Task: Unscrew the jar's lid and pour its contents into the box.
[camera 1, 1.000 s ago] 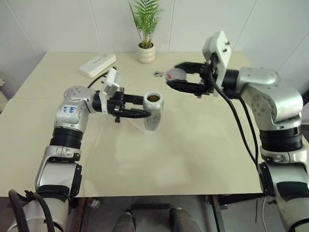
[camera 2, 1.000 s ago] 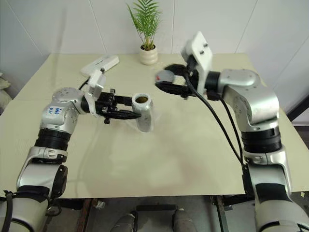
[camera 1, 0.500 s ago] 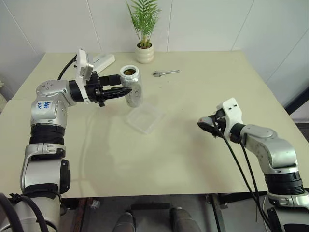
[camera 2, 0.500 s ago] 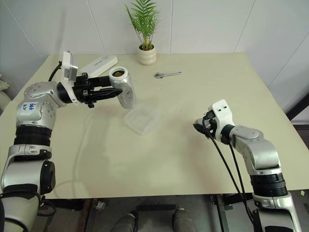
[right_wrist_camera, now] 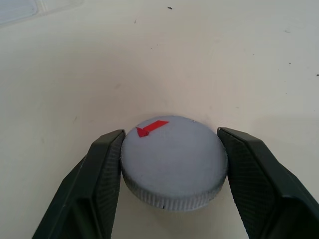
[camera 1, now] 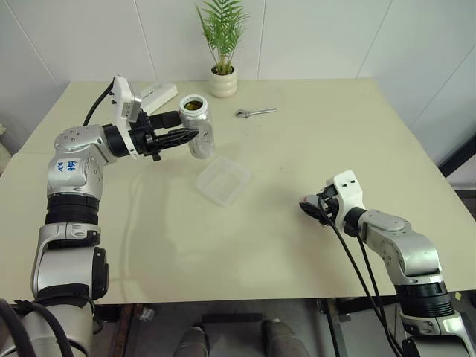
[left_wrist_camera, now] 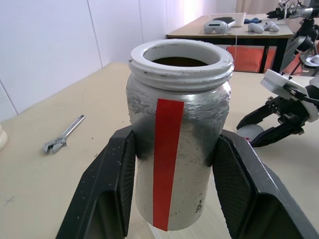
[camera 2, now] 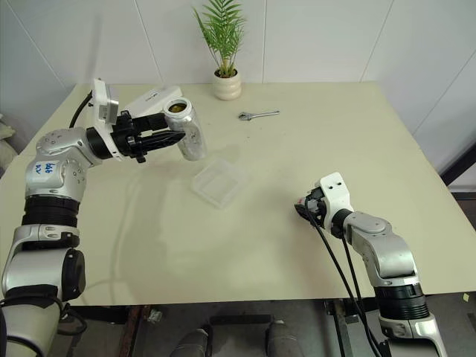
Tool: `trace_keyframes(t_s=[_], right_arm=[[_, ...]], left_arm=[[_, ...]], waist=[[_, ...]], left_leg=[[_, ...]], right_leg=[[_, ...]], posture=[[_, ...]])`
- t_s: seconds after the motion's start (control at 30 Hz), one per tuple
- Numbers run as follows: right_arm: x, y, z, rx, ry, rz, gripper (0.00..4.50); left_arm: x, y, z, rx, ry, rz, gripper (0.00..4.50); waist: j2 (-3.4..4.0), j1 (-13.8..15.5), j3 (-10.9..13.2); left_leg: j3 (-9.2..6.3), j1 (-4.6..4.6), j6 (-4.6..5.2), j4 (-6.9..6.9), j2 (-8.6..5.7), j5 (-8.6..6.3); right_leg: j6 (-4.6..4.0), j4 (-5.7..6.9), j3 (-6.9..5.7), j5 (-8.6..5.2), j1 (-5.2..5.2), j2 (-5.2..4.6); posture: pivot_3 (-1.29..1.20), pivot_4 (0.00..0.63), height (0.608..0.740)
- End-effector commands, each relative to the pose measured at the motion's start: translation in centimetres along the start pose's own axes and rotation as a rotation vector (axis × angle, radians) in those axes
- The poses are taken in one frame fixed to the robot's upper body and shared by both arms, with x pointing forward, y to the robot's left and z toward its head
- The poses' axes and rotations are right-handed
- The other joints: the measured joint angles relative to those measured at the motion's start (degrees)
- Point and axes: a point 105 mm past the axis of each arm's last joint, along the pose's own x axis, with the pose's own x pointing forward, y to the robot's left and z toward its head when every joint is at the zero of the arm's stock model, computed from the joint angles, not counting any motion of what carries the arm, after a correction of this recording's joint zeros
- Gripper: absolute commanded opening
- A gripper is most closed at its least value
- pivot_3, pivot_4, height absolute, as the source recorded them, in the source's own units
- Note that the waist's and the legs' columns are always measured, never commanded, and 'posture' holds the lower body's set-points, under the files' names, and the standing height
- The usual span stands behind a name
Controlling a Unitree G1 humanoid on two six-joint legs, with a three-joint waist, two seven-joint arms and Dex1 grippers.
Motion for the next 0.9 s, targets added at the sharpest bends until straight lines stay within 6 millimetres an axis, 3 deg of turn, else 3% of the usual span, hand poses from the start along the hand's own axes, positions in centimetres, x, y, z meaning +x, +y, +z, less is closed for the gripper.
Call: trace_keyframes(t_s=[0.03, 0.1, 0.33, 0.43, 0.5, 0.67, 0.83, 0.9], right_arm=[[-0.6, 0.7, 1.4, -0.032, -0.045, 0.028, 4.27], [-0.7, 0.6, 1.5, -0.035, -0.045, 0.027, 4.5], [-1.7, 0.8, 2.8, -0.071, -0.071, 0.068, 4.5], [-3.5, 1.7, 5.3, -0.122, -0.189, 0.151, 4.5], [-5.7, 3.2, 7.0, -0.179, -0.297, 0.27, 4.5], [-10.3, 5.8, 8.0, -0.178, -0.443, 0.534, 4.5], [-10.2, 4.3, 7.7, -0.199, -0.41, 0.456, 4.5], [-10.1, 4.1, 7.7, -0.211, -0.406, 0.438, 4.5]], left_arm=[[-0.1, 0.1, 0.8, 0.039, -0.024, 0.012, 1.9], [0.0, 0.1, 0.8, 0.039, -0.025, 0.01, 1.9], [0.0, 0.3, 0.7, 0.055, -0.018, 0.017, 1.9], [0.0, 0.8, 0.6, 0.123, 0.011, 0.05, 1.9], [0.2, 1.3, 0.4, 0.219, 0.049, 0.076, 1.9], [1.4, 2.4, 0.7, 0.51, 0.139, 0.116, 1.9], [3.6, 2.1, 0.5, 0.898, 0.261, 0.083, 1.9], [5.0, 0.4, 0.6, 1.129, 0.249, -0.028, 1.9]], waist=[[0.0, 0.0, 0.0], [0.0, 0.01, 0.0], [0.0, 0.0, 0.0], [0.0, 0.07, 0.0], [0.0, 0.21, 0.0], [-0.04, 0.67, 0.0], [-0.04, 1.01, 0.0], [-0.04, 1.14, 0.0]], left_leg=[[0.0, 0.0, 0.0, 0.0, 0.0, 0.0], [0.0, 0.0, 0.0, 0.0, 0.0, 0.0], [0.0, 0.0, 0.0, 0.0, 0.0, 0.0], [0.0, 0.0, 0.0, 0.0, 0.0, 0.0], [0.0, -0.01, 0.0, 0.0, 0.0, 0.0], [-0.03, 0.0, 0.0, 0.01, -0.01, 0.0], [0.05, 0.0, 0.0, 0.15, -0.07, 0.0], [0.06, 0.01, 0.0, 0.17, -0.05, 0.0]], right_leg=[[0.0, 0.0, 0.0, 0.0, 0.0, 0.0], [0.0, -0.01, 0.0, 0.0, 0.0, 0.0], [0.0, -0.01, 0.0, 0.0, 0.0, 0.0], [0.0, -0.01, 0.0, 0.0, 0.0, 0.0], [0.01, -0.02, 0.0, 0.0, 0.01, 0.0], [0.09, -0.25, -0.03, 0.05, 0.17, 0.0], [0.29, -0.56, 0.03, 0.26, 0.33, -0.05], [0.3, -0.57, 0.05, 0.27, 0.34, -0.04]], posture=[[0.0, 0.15, 0.74], [0.0, 0.15, 0.74], [0.0, 0.15, 0.74], [0.0, 0.15, 0.74], [0.0, 0.15, 0.74], [0.0, 0.15, 0.74], [0.0, 0.15, 0.74], [0.0, 0.15, 0.74]])
